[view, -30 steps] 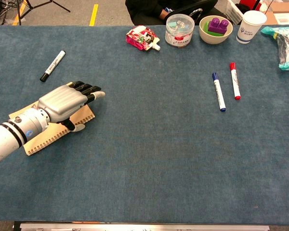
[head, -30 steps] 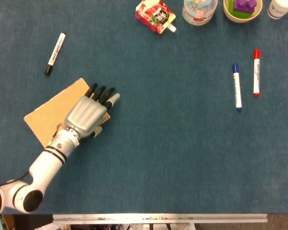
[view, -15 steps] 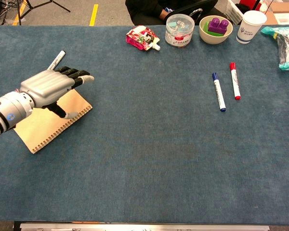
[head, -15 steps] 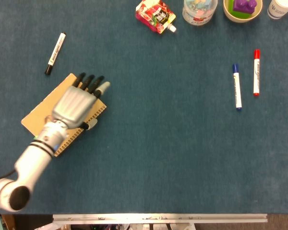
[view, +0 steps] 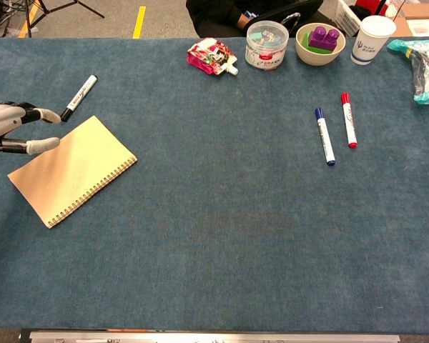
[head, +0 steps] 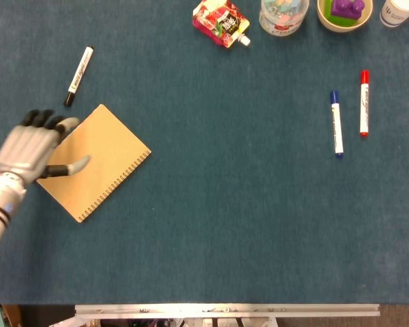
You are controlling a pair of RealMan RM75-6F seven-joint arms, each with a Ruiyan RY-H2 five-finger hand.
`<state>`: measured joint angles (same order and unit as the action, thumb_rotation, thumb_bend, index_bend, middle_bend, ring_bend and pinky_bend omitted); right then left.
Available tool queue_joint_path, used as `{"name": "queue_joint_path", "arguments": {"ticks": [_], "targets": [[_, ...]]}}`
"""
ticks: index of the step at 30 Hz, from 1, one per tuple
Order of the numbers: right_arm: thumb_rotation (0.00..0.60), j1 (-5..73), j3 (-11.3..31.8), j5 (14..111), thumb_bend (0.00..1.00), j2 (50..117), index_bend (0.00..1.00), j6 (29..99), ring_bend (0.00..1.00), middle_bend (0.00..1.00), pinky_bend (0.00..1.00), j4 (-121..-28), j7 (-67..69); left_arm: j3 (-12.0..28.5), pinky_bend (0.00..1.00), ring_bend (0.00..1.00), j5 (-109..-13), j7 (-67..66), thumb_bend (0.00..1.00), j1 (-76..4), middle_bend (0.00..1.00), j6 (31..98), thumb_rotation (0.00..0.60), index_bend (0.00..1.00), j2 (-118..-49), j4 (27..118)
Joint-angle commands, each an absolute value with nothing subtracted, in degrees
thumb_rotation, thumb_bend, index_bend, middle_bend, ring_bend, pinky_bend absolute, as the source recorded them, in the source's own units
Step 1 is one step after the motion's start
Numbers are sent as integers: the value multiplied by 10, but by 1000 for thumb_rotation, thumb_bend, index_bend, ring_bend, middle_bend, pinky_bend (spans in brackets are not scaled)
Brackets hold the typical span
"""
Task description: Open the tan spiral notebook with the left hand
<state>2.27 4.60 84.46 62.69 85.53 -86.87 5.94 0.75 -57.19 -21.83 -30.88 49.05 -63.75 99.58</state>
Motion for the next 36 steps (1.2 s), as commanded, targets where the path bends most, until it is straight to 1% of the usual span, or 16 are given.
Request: {"name": "queue_joint_path", "arguments": {"ticks": [1, 4, 9, 19, 29, 36], "targets": [[600, 23, 46, 845, 222, 626, 238, 854, 147, 249, 265, -871, 57, -3, 0, 45, -562, -209, 196, -305, 185, 481, 0, 153, -633, 984], [600, 24, 45, 845, 222, 626, 238, 853, 147, 249, 265, -874, 54, -15, 0, 49, -558, -217, 195, -302, 210, 485, 0, 167, -633, 971], [600, 26, 45, 848, 222, 623, 238, 853, 147, 249, 265, -880, 49, -28, 0, 50, -550, -227, 195, -293, 218, 501, 0, 183, -636, 969], [600, 25, 43, 852, 222, 619, 238, 856, 147, 249, 265, -891, 39, -48, 0, 50, -540, -234, 195, -288, 226, 493, 0, 185, -644, 951], [600, 24, 42, 852, 222, 619, 238, 858, 147, 249, 265, -893, 36, -67, 0, 52, -529, -243, 195, -301, 231, 461, 0, 185, -631, 975], [600, 22, 42, 852, 222, 620, 238, 861, 147, 249, 265, -892, 39, -77, 0, 56, -527, -245, 195, -312, 238, 447, 0, 185, -613, 1013]]}}
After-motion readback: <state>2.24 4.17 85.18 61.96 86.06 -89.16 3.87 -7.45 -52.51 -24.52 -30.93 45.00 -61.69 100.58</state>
